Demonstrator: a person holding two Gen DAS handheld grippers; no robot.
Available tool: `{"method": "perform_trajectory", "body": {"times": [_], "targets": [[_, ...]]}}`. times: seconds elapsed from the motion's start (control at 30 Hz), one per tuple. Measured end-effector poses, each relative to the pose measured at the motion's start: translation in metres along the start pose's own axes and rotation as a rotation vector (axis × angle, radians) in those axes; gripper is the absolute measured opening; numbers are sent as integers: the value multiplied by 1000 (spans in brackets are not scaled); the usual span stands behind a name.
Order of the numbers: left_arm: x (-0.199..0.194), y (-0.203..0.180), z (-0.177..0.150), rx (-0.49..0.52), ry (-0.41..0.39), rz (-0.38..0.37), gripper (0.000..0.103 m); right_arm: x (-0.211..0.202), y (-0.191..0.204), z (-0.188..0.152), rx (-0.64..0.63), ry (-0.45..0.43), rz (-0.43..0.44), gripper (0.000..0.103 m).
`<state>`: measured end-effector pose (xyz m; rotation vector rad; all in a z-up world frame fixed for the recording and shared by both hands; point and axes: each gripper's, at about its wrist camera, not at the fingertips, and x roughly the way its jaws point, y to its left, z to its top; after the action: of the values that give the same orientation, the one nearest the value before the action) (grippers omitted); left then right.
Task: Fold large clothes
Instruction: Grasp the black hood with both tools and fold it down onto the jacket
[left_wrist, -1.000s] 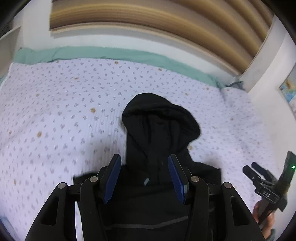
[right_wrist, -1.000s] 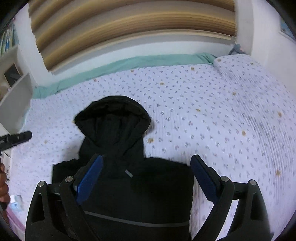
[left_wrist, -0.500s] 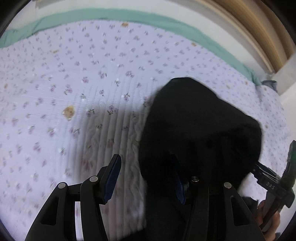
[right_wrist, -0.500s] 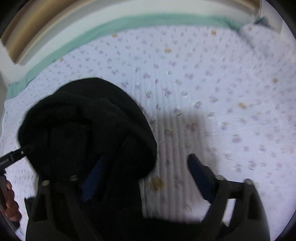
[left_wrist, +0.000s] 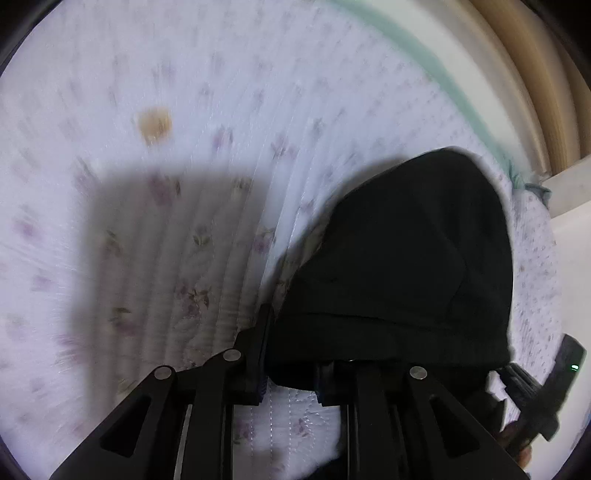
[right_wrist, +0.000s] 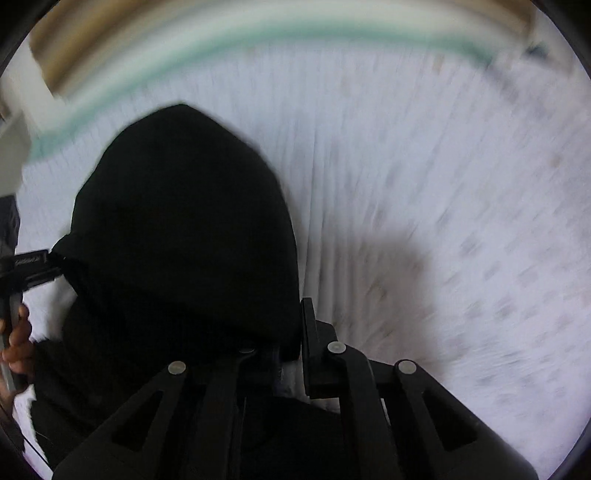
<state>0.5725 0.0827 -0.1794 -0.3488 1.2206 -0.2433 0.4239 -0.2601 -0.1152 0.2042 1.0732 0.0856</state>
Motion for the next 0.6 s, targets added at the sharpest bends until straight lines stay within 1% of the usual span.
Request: {"method": "perform_trajectory", "body": {"times": [0.03, 0.1, 0.13, 0.17, 0.2, 0.23, 0.27, 0.33, 0.37, 0.4, 0.43, 0.5, 0.53, 0.57, 0.6], "targets": [[-2, 0, 0, 9, -6, -14, 20, 12, -3, -3, 4, 24, 12, 7], [-11, -6, 1, 59, -10, 1, 21, 14, -8, -3, 17, 27, 30, 9], [-16, -10, 0, 86, -21, 15, 25, 10, -10, -1, 24, 35, 44, 13], [-24, -13, -3, 121, -29, 31, 28, 3, -13, 0, 28, 38, 48, 23], [-30, -16, -3, 144, -34, 42, 36, -4, -17, -1, 25, 40, 46, 29], [-43, -17, -7, 172, -44, 55, 41, -11, -20, -2, 23, 42, 45, 40], [-54, -16, -10, 184, -56, 50, 43, -22, -24, -5, 22, 43, 55, 50], [-83, -12, -16, 186, -96, 17, 43, -44, -31, -12, 14, 29, 109, 54], [-95, -14, -17, 184, -123, 3, 43, -57, -33, -15, 6, 14, 138, 55], [-104, -16, -15, 184, -148, -12, 43, -74, -33, -15, -6, -12, 162, 55], [-116, -25, -9, 192, -181, -36, 43, -81, -33, -13, -10, -29, 168, 55], [-128, -40, 2, 217, -208, -75, 43, -98, -24, 5, -19, -86, 164, 59], [-130, -53, 8, 236, -215, -103, 43, -100, -20, 12, -20, -100, 169, 64], [-127, -68, 14, 258, -216, -131, 43, -101, -17, 25, -25, -121, 183, 69], [-121, -77, 17, 276, -209, -141, 44, -99, -11, 35, -30, -139, 190, 71]]}}
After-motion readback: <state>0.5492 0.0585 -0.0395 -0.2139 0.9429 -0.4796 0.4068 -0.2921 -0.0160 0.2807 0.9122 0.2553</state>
